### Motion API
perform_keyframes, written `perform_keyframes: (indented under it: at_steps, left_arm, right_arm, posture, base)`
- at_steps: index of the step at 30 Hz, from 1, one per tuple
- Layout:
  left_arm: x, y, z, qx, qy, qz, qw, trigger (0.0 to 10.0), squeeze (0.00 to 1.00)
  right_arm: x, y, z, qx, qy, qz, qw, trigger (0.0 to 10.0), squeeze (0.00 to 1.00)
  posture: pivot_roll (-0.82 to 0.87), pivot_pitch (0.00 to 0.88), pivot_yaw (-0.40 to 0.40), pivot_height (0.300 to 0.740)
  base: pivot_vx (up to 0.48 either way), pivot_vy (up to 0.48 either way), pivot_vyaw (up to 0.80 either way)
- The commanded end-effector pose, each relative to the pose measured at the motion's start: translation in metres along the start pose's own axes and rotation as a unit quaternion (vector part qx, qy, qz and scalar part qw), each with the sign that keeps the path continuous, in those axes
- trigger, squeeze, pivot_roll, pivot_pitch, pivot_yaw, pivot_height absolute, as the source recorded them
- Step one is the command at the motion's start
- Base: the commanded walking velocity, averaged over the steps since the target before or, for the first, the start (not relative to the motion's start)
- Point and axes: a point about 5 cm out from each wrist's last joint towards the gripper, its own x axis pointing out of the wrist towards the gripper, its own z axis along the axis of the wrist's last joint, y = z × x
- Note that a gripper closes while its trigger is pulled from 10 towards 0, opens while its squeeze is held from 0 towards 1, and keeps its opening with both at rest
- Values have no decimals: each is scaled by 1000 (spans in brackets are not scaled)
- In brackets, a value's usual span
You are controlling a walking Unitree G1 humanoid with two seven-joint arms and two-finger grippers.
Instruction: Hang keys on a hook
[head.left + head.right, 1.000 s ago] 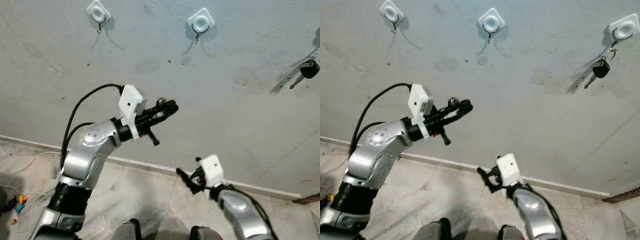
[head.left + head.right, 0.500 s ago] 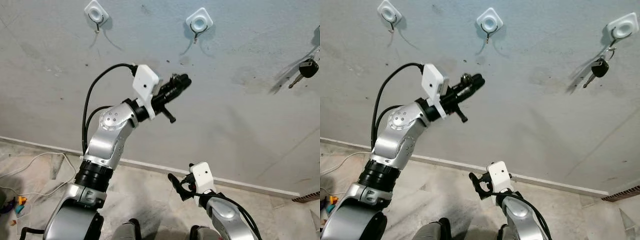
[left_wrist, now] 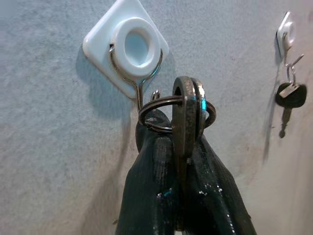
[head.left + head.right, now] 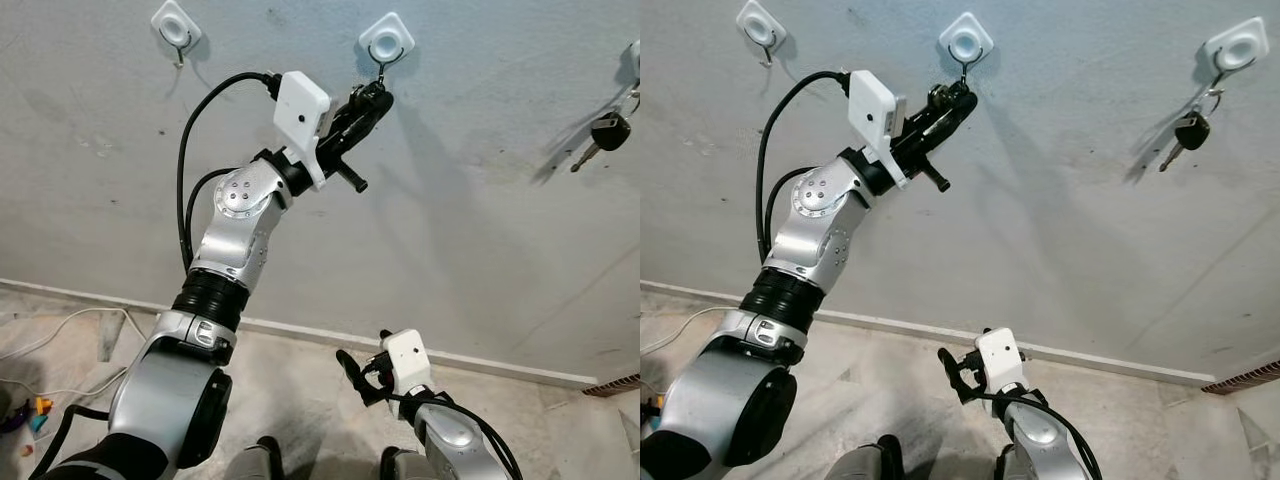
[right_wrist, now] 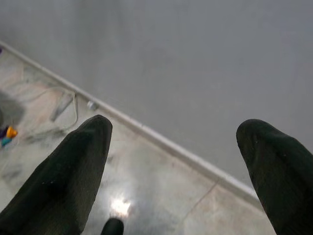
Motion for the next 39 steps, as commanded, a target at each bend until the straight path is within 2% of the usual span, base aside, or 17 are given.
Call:
perform_keyframes:
  at_steps: [1,5,10,12,18,21,24,25,27,29,31,32,33,35,36,37,39]
  left_arm:
    - [-7,-4,-9,-30,8,-4,1000,0,0]
    - [-19,-11,-15,-54,17,-5,998,0,0]
    - [-46,-25,-21,-60,35,-9,998,0,0]
    - [-65,-30,-26,-81,53,12,995,0,0]
    - [-95,-42,-32,-142,102,9,985,0,0]
    - [-105,-46,-32,-137,116,13,984,0,0]
    - [-116,-39,-30,-101,129,48,985,0,0]
    - [-119,-32,-28,-67,133,64,987,0,0]
    - [-119,-31,-27,-59,134,68,987,0,0]
    - [-121,-3,-16,2,124,153,980,0,0]
    - [-121,5,-12,25,121,172,977,0,0]
    - [-122,9,-10,38,120,184,975,392,0]
    - [-122,13,-9,49,120,201,971,2745,0]
    - [-124,18,-9,52,118,225,966,2980,0]
    - [-125,20,-9,61,120,237,962,4431,0]
    - [-127,21,-9,67,118,251,958,6941,0]
    - [-127,21,-10,65,113,258,957,6902,0]
  right_arm:
    - [0,-2,4,8,-4,-4,1000,10000,1000]
    - [2,-5,5,3,-3,-2,1000,10000,1000]
    - [4,-10,12,-5,-11,3,1000,10000,1000]
    - [6,-13,14,-11,-10,2,1000,10000,1000]
    - [8,-17,15,-18,-9,2,1000,10000,1000]
    - [8,-18,14,-18,-6,2,1000,10000,1000]
    - [8,-18,11,-18,0,3,1000,10000,1000]
    - [8,-18,10,-18,2,4,1000,10000,1000]
    - [8,-18,10,-18,2,4,1000,10000,1000]
    - [8,-16,8,-18,6,6,1000,10000,1000]
    - [8,-15,8,-17,6,7,1000,10000,1000]
    - [8,-15,7,-17,6,9,1000,10000,1000]
    - [8,-14,7,-16,5,11,1000,10000,1000]
    - [8,-13,8,-16,3,13,1000,10000,988]
    - [9,-13,10,-10,-2,12,1000,10000,565]
    - [9,-14,13,-4,-11,11,1000,10000,0]
    - [9,-15,17,-5,-21,11,1000,10000,0]
  posture:
    - [-118,247,108,740]
    - [-99,244,102,740]
    - [-68,244,93,740]
    - [-61,242,90,740]
    - [-45,241,82,740]
    - [-38,241,81,740]
    - [-31,239,77,740]
    - [-30,238,76,740]
    - [-30,238,76,740]
    - [-29,234,72,740]
    - [-30,232,70,740]
    - [-32,231,69,740]
    - [-32,231,69,740]
    - [-33,230,68,740]
    - [-37,229,67,740]
    - [-40,226,66,740]
    - [-41,225,66,740]
  base:
    - [0,0,0]
    - [0,0,0]
    - [0,0,0]
    - [0,0,0]
    - [0,0,0]
    - [0,0,0]
    - [0,0,0]
    - [0,0,0]
    - [0,0,0]
    - [0,0,0]
    - [0,0,0]
    - [0,0,0]
    - [0,0,0]
    - [0,0,0]
    - [0,0,0]
    - [0,0,0]
    - [0,0,0]
